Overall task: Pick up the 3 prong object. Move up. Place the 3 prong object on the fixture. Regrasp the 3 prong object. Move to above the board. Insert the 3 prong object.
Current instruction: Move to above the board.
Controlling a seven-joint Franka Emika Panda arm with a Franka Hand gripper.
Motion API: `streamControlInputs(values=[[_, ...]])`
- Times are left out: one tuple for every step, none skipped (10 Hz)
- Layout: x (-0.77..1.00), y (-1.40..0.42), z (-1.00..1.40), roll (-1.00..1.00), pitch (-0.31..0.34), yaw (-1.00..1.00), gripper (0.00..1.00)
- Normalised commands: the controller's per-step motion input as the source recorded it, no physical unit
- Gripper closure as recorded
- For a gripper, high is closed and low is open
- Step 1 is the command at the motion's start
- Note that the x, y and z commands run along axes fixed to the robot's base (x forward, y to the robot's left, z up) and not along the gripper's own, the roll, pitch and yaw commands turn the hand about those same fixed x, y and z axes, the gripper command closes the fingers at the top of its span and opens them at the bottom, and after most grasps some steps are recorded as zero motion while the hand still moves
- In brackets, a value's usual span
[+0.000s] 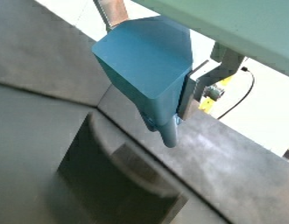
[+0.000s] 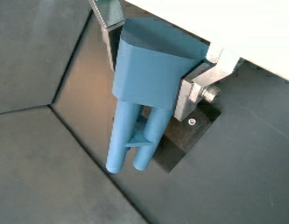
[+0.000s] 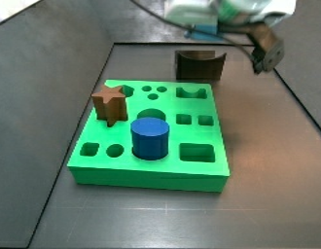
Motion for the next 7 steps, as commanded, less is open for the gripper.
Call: streamControlInputs(values=[[0.08,-0.02,1.0,-0.01,0.161,0.14,1.0],[0.08,-0.02,1.0,-0.02,0.12,0.15,1.0],[0.07,-0.02,1.0,-0.02,0.106,0.15,1.0],[0.07,-0.02,1.0,-0.01,0.081,0.15,1.0],[0.07,-0.02,1.0,-0.01,0.056,0.13,1.0],[0.07,-0.02,1.0,-0.02,0.037,0.11,1.0],[0.07,-0.02,1.0,-0.02,0.031,0.1,1.0]])
